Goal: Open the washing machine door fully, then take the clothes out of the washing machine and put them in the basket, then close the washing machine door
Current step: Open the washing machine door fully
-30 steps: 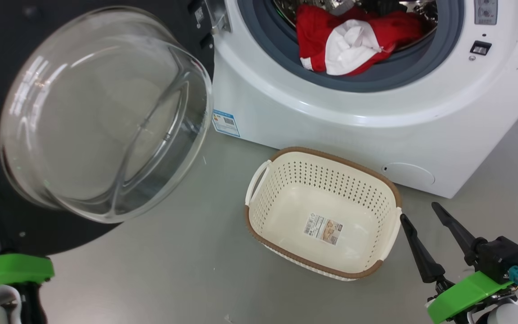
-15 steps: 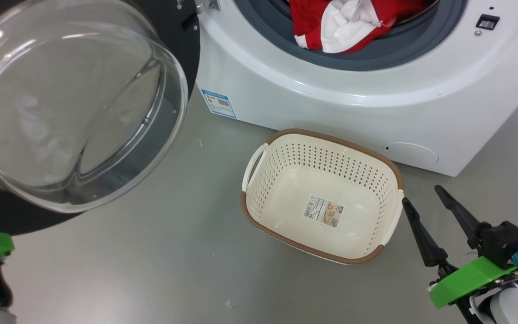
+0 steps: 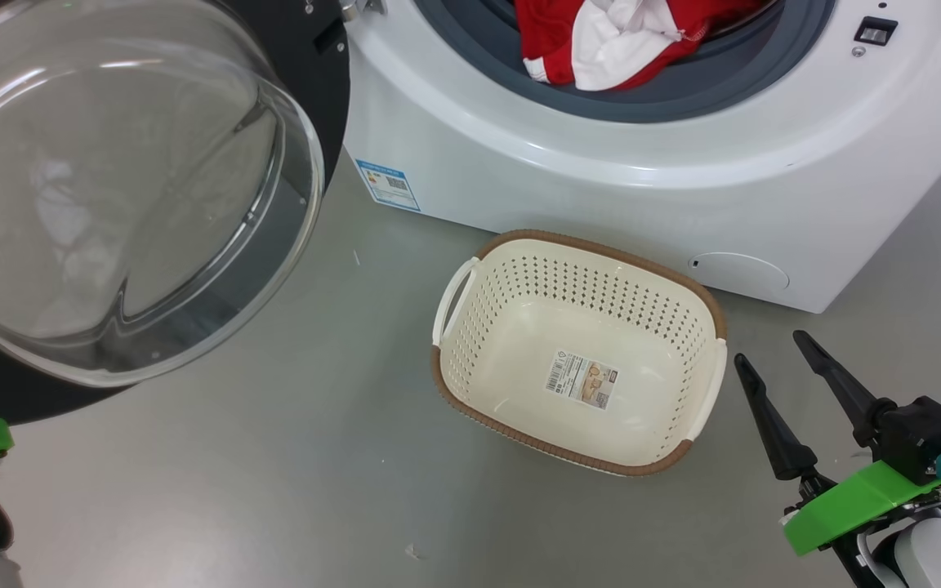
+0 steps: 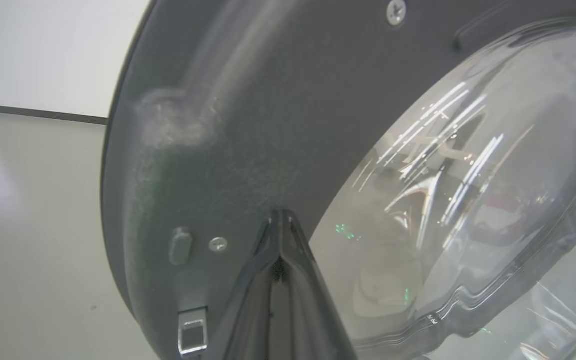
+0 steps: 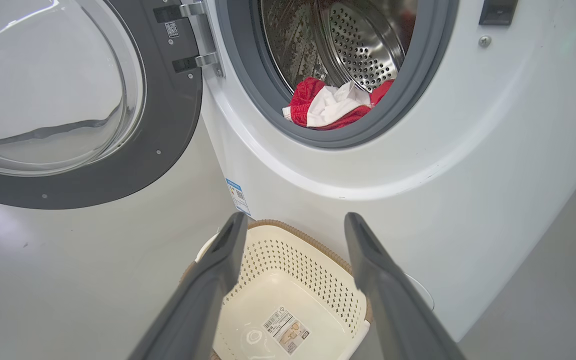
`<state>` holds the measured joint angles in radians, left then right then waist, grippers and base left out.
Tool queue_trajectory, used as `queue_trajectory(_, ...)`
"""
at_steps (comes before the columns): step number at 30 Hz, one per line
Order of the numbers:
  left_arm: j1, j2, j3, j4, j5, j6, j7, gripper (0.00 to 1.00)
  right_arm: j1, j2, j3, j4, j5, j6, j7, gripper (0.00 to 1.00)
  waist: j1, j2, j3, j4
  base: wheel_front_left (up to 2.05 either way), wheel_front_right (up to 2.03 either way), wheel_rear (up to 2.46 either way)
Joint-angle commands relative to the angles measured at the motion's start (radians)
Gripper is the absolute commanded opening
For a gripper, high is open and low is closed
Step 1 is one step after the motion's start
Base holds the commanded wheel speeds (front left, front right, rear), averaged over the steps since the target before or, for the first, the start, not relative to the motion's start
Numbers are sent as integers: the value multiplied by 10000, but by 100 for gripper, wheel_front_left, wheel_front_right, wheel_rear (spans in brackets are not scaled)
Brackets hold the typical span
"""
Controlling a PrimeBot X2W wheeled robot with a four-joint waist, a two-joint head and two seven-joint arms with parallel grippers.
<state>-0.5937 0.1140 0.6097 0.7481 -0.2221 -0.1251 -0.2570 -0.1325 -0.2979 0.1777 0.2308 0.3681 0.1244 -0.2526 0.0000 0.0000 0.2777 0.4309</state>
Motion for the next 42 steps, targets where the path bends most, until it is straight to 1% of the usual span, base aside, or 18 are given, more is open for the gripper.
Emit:
queue_trajectory(1, -3, 570, 138, -246, -31, -53, -48, 0, -228, -48, 188, -189, -24, 63, -92, 100, 0, 0, -43, 13, 0, 0, 0)
queue_trajectory(7, 374, 379, -93, -462, -438, -54, -48, 0, -196, -2, 226, -159, 3, 63, -92, 100, 0, 0, -243, 47, 0, 0, 0)
queue_trajectory(13, 1030, 101, -619, -1053, -979, -55, -48, 0, -150, 48, 212, -129, 35, 63, -92, 100, 0, 0, -471, 117, 0, 0, 0)
queue_trajectory(14, 1162, 41, -706, -1186, -1094, -55, -48, 11, -133, 66, 217, -128, 37, 63, -92, 100, 0, 0, -513, 126, 0, 0, 0)
queue_trajectory(16, 1425, -46, -883, -1416, -1241, -55, -48, 69, -89, 106, 232, -128, 44, 63, -92, 100, 0, 0, -614, 145, 0, 0, 0)
queue_trajectory(17, 1558, -92, -967, -1536, -1292, -55, -48, 100, -69, 128, 236, -125, 48, 63, -92, 100, 0, 0, -674, 152, 0, 0, 0)
queue_trajectory(24, 2551, -335, -1784, -2288, -1432, -55, -48, 100, 69, 293, 275, -127, 108, 63, -92, 100, 0, 0, -1067, 100, 0, 0, 0)
queue_trajectory(29, 3212, -376, -2398, -2795, -1326, -55, -48, 100, 187, 445, 221, -122, 131, 63, -92, 100, 0, 0, -1300, -50, 0, 0, 0)
queue_trajectory(38, 4156, -406, -3424, -3823, -1078, -55, -48, 100, 266, 587, 91, -167, 126, 63, -92, 100, 0, 0, -1493, -523, 0, 0, 0)
queue_trajectory(42, 4498, -410, -3966, -4190, -1262, -55, -48, 100, 304, 672, -29, -207, 111, 63, -92, 100, 0, 0, -1557, -858, 0, 0, 0)
